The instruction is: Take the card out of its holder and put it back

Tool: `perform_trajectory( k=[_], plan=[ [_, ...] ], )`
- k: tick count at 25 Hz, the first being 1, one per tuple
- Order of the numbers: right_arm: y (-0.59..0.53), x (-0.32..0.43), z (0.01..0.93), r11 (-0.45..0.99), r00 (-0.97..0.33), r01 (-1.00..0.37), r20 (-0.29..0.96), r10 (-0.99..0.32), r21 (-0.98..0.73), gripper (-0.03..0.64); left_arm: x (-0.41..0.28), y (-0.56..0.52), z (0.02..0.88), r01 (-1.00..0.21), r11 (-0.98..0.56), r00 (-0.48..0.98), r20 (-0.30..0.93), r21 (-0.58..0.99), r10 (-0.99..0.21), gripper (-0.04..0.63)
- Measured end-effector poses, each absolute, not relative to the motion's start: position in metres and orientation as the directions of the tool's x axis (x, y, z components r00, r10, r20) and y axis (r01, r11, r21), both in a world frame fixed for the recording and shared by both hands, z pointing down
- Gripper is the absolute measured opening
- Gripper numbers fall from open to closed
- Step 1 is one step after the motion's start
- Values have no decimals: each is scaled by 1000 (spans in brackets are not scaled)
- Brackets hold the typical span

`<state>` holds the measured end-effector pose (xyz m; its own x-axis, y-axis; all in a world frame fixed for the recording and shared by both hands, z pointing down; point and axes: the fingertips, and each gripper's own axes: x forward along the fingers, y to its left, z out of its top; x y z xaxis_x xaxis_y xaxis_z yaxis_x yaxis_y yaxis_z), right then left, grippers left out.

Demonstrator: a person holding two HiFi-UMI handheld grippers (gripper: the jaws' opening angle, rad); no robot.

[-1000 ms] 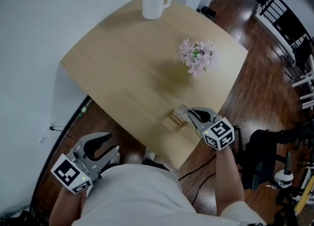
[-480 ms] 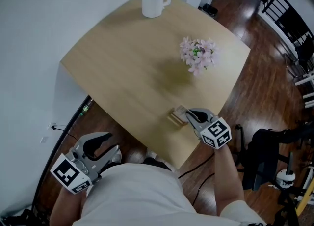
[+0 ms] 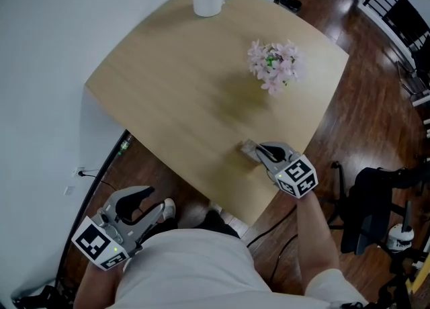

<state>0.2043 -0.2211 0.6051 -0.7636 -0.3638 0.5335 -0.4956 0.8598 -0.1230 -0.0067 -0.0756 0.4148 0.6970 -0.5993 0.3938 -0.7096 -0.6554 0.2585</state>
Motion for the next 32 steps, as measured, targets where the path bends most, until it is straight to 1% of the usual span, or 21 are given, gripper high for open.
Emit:
perform_trajectory(
  k=[2, 3, 4, 7, 10, 15, 19, 25, 32],
  plan=[
    [-223, 206, 606, 852, -757, -509, 533, -378, -119, 27, -8, -73, 414, -708, -655, 698, 398, 262, -595, 141],
    [-224, 206, 604, 846, -751, -520, 532, -390, -114, 49, -10, -71, 414, -707, -656, 699, 399, 264, -594, 141],
    [-226, 207, 601, 837, -744, -537, 528, -410, -106, 100, -12, -69, 413, -706, -657, 700, 400, 264, -591, 141],
    [-228, 214, 577, 789, -701, -612, 500, -508, -56, 136, -18, -62, 411, -690, -676, 713, 400, 258, -576, 141],
    [-216, 225, 544, 716, -630, -698, 471, -617, 3, 154, -26, -51, 405, -660, -709, 738, 386, 247, -553, 141],
    [-152, 222, 494, 602, -527, -797, 434, -731, 45, 167, -51, -21, 388, -585, -775, 800, 329, 238, -502, 141],
    [-73, 191, 465, 489, -426, -871, 414, -804, 54, 167, -90, 3, 378, -486, -850, 860, 285, 205, -423, 141],
    [67, 107, 441, 373, -329, -927, 393, -859, 39, 170, -152, 58, 382, -365, -910, 916, 249, 194, -315, 141],
    [197, 52, 432, 203, -186, -979, 409, -893, -2, 170, -191, 101, 389, -243, -950, 949, 251, 195, -191, 141]
  ],
)
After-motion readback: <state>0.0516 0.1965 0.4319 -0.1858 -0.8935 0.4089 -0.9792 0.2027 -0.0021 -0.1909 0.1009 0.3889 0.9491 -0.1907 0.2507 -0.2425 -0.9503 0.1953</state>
